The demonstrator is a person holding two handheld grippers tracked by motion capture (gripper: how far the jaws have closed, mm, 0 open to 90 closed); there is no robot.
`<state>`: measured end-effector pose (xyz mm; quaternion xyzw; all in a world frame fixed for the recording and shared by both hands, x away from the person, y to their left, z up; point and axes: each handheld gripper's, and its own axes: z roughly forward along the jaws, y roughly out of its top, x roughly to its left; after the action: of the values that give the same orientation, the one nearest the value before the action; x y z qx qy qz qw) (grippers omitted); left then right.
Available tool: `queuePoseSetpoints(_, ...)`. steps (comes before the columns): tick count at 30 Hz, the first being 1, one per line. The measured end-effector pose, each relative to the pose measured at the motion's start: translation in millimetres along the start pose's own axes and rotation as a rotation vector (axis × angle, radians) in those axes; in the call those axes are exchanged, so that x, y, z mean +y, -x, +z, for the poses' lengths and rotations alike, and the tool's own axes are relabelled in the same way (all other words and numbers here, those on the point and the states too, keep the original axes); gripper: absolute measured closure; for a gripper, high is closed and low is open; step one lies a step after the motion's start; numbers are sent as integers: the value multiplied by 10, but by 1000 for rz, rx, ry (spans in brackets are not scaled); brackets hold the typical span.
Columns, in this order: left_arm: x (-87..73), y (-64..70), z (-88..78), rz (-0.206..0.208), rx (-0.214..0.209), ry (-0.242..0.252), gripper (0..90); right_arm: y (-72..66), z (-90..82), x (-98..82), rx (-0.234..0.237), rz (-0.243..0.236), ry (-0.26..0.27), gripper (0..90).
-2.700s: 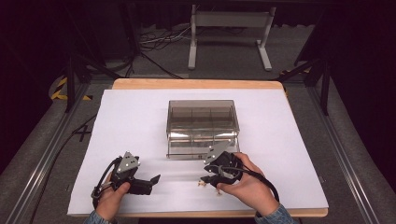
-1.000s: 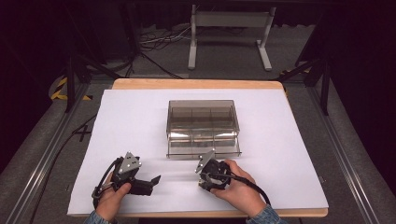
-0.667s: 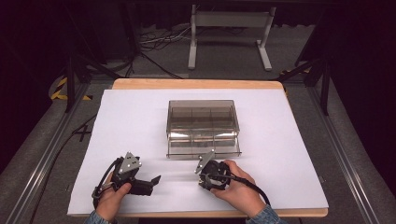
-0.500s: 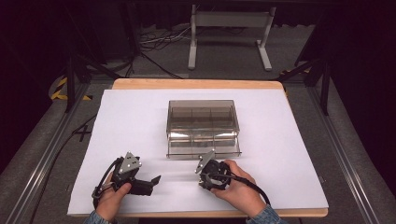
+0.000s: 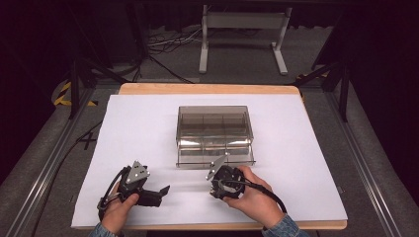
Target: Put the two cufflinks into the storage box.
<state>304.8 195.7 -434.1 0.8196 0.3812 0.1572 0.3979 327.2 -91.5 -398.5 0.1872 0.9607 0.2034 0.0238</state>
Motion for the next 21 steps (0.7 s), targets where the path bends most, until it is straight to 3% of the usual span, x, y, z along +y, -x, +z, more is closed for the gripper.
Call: queuePoseSetpoints(21,0,5,3,0,1,-4,2,15,-372,132,9,17,35,784)
